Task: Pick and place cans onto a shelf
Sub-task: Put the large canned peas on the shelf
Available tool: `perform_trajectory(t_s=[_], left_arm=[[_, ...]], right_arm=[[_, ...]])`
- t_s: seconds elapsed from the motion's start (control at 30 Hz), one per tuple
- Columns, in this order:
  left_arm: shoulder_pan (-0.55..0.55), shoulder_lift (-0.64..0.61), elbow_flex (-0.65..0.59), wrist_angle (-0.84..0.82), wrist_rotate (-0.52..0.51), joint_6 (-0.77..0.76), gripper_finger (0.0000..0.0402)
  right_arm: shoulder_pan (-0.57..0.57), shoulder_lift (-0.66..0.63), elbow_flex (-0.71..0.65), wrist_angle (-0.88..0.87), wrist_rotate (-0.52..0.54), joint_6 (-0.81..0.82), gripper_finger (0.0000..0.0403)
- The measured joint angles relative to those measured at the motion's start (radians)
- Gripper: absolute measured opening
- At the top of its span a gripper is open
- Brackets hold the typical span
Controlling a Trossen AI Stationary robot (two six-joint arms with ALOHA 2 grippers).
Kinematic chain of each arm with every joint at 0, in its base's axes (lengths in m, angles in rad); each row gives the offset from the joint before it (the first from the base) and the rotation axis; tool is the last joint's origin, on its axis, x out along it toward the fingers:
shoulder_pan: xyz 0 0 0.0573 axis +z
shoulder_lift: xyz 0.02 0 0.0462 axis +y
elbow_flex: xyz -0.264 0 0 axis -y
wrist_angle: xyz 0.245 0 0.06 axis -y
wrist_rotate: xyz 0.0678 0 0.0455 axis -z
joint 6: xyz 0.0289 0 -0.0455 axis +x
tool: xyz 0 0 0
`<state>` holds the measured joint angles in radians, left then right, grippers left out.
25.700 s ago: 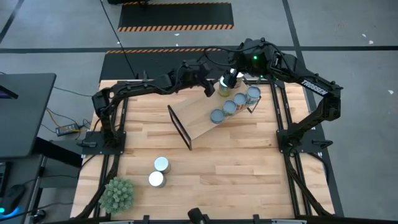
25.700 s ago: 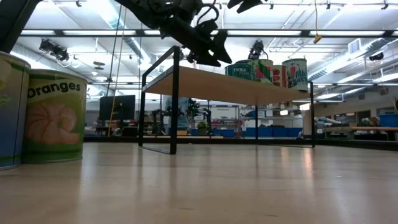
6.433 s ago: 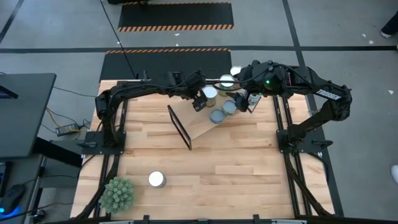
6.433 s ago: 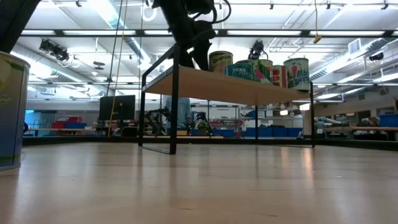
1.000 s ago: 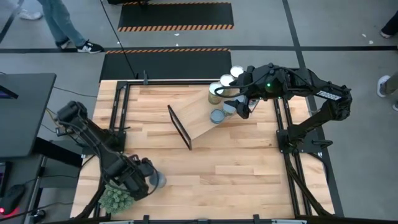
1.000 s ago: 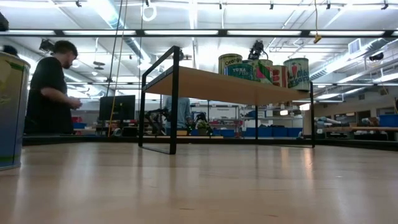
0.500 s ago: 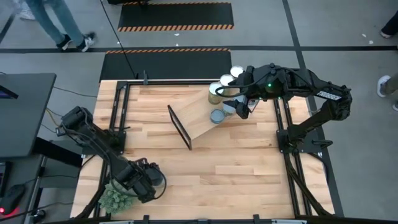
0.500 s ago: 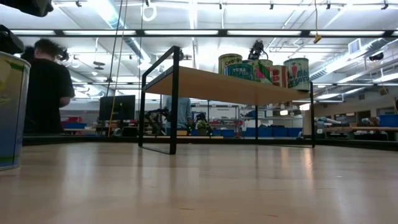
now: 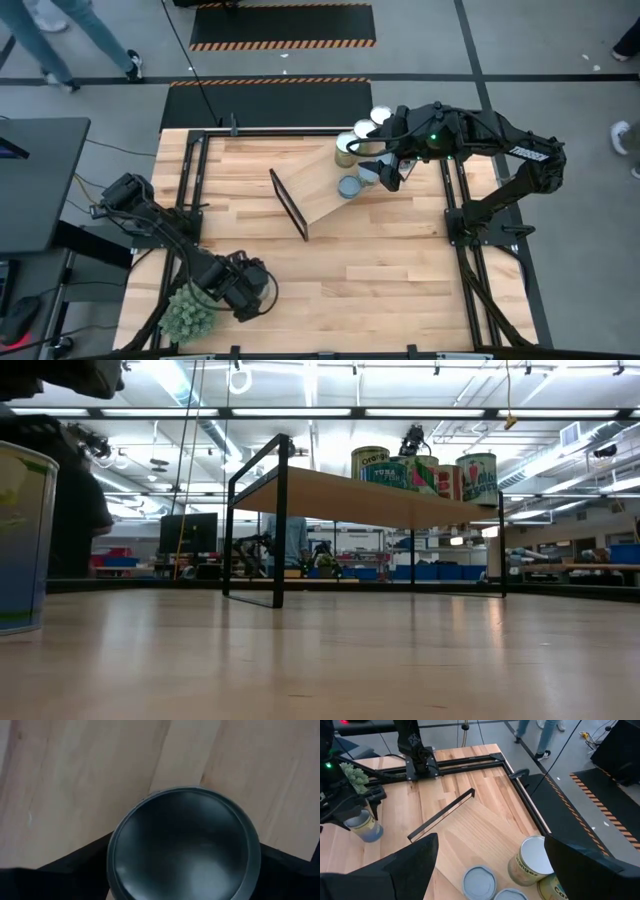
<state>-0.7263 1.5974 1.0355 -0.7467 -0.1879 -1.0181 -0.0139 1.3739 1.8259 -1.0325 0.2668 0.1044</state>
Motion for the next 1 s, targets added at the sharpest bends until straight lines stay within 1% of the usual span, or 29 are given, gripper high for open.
perform_trajectory(t_s=[0.07, 0.3, 0.5, 0.67, 0.73, 0.83, 0.9, 0.97, 1.0], left_arm=[[0.008, 0.0, 0.0, -0.001, -0.001, 0.01, 0.0351], [0.049, 0.0, 0.0, 0.002, -0.014, 0.011, 0.0313], [0.091, -0.005, 0.0, -0.005, -0.017, -0.002, 0.0311], [0.173, -0.047, 0.014, -0.053, -0.011, -0.034, 0.0311], [0.223, -0.062, 0.048, -0.081, 0.017, -0.017, 0.0311], [0.303, -0.07, 0.137, -0.14, 0.089, 0.048, 0.0311], [0.352, -0.07, 0.205, -0.183, 0.169, 0.108, 0.0311], [0.401, -0.069, 0.266, -0.17, 0.256, 0.163, 0.0311], [0.421, -0.068, 0.295, -0.165, 0.282, 0.184, 0.0311]], right_arm=[[0.0, 0.0, 0.0, 0.0, 0.0, -0.001, 0.0372], [0.0, 0.0, 0.0, 0.0, 0.0, -0.002, 0.0372], [0.0, 0.0, 0.0, -0.001, -0.004, -0.01, 0.0372], [0.0, 0.0, 0.0, -0.001, -0.004, -0.021, 0.0372], [0.0, 0.0, 0.0, -0.001, -0.004, -0.022, 0.0372], [-0.001, 0.0, 0.0, 0.0, -0.004, -0.023, 0.0372], [-0.001, 0.0, 0.0, 0.004, -0.003, -0.028, 0.0372], [-0.001, 0.0, 0.0, 0.011, 0.0, -0.029, 0.0372], [-0.001, 0.0, 0.0, 0.011, 0.001, -0.029, 0.0372]])
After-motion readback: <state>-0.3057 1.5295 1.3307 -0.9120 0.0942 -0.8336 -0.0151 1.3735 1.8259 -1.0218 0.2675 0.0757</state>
